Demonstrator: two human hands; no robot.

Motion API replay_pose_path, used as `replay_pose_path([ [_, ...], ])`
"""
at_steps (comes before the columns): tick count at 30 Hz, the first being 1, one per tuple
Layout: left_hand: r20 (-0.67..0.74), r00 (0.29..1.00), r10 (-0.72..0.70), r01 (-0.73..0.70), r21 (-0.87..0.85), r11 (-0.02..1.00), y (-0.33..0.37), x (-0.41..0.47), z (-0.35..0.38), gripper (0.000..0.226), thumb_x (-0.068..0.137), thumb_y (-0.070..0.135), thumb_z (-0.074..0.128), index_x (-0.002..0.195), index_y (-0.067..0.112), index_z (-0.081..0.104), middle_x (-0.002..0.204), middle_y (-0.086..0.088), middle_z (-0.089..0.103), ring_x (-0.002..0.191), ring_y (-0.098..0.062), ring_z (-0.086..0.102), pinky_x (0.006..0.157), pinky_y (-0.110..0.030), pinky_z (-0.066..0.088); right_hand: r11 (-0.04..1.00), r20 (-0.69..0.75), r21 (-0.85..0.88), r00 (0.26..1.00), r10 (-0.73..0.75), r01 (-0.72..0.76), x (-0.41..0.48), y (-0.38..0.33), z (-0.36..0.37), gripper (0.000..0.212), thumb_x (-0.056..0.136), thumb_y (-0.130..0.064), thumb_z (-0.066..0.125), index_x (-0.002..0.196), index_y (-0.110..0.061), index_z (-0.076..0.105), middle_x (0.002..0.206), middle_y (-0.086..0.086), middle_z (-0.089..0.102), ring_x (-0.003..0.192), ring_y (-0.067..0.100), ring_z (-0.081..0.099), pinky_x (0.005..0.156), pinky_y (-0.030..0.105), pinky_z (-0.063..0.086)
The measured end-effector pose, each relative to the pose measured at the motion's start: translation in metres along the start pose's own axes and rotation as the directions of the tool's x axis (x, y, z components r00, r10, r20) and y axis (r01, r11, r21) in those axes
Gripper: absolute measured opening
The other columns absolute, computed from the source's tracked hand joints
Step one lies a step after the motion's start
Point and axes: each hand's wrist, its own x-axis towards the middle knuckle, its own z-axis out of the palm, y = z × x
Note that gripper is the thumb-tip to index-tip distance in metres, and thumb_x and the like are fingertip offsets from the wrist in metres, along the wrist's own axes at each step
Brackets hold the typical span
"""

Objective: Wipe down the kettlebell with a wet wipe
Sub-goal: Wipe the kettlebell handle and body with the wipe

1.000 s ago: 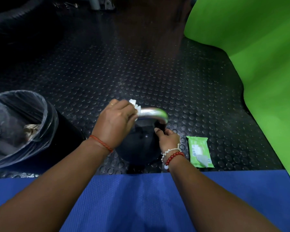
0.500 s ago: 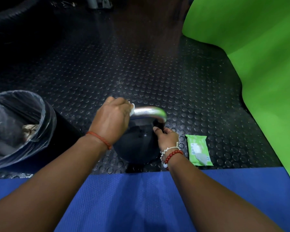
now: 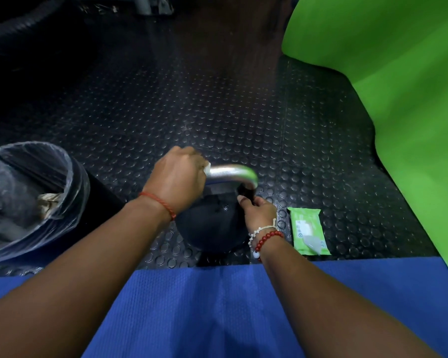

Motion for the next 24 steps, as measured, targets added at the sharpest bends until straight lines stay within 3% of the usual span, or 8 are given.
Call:
replay_pose_path([
  [4, 0.091, 0.996, 0.016, -0.017, 0.010, 1.000, 0.006, 0.000, -0.006, 0.024, 0.086, 0.006, 0.049, 0.091, 0.012, 0.072, 0.095, -0.004, 0.064, 0.088, -0.024, 0.054, 0.077, -0.040, 0.049, 1.000, 0.008, 0.030, 1.000, 0.005, -0.005, -0.001, 0.001, -0.001, 0.027, 0.081, -0.030, 0.071, 0.098, -0.009, 0.071, 0.085, 0.006, 0.071, 0.078, 0.021, 0.066, 0.071, 0.025, 0.050],
  [8, 0.291, 0.935, -0.204, 0.207, 0.020, 0.978, 0.000, 0.022, -0.014, 0.029, 0.078, 0.003, 0.044, 0.075, 0.017, 0.069, 0.076, -0.008, 0.064, 0.062, -0.024, 0.059, 0.063, -0.038, 0.055, 0.999, 0.010, 0.036, 1.000, 0.012, -0.013, -0.001, 0.000, -0.001, 0.025, 0.082, -0.029, 0.070, 0.097, -0.009, 0.071, 0.083, 0.005, 0.070, 0.075, 0.018, 0.064, 0.068, 0.022, 0.047],
  [12, 0.211, 0.976, -0.063, 0.063, 0.007, 0.998, 0.005, 0.011, -0.009, 0.028, 0.083, 0.001, 0.046, 0.085, 0.013, 0.071, 0.089, -0.005, 0.062, 0.082, -0.024, 0.057, 0.073, -0.040, 0.052, 0.999, 0.007, 0.049, 1.000, 0.004, -0.004, 0.001, 0.003, 0.000, 0.024, 0.081, -0.029, 0.071, 0.096, -0.010, 0.071, 0.082, 0.004, 0.071, 0.080, 0.021, 0.067, 0.075, 0.028, 0.053],
  [17, 0.314, 0.931, -0.185, 0.189, 0.019, 0.982, 0.001, 0.022, -0.009, 0.031, 0.083, 0.004, 0.042, 0.069, 0.019, 0.065, 0.074, -0.004, 0.061, 0.069, -0.025, 0.060, 0.060, -0.035, 0.052, 0.999, 0.006, 0.045, 1.000, 0.003, -0.004, 0.001, 0.004, 0.000, 0.025, 0.081, -0.030, 0.071, 0.097, -0.011, 0.071, 0.087, 0.006, 0.072, 0.082, 0.022, 0.067, 0.080, 0.032, 0.054],
  [20, 0.357, 0.919, -0.168, 0.173, 0.018, 0.985, 0.000, 0.025, -0.011, 0.035, 0.082, 0.001, 0.040, 0.078, 0.019, 0.070, 0.079, -0.004, 0.065, 0.073, -0.022, 0.061, 0.065, -0.035, 0.052, 0.999, 0.007, 0.042, 1.000, -0.004, 0.004, 0.001, 0.004, 0.001, 0.025, 0.081, -0.031, 0.071, 0.096, -0.011, 0.071, 0.088, 0.006, 0.071, 0.082, 0.022, 0.067, 0.079, 0.032, 0.055],
  [24, 0.530, 0.811, -0.248, 0.284, 0.015, 0.959, 0.000, 0.045, -0.021, 0.034, 0.087, 0.005, 0.043, 0.092, 0.021, 0.073, 0.088, 0.001, 0.066, 0.076, -0.014, 0.056, 0.067, -0.026, 0.042, 0.999, 0.006, 0.041, 1.000, -0.008, 0.007, 0.000, 0.004, 0.001, 0.020, 0.081, -0.031, 0.071, 0.092, -0.014, 0.071, 0.086, 0.005, 0.071, 0.081, 0.022, 0.067, 0.080, 0.033, 0.055],
])
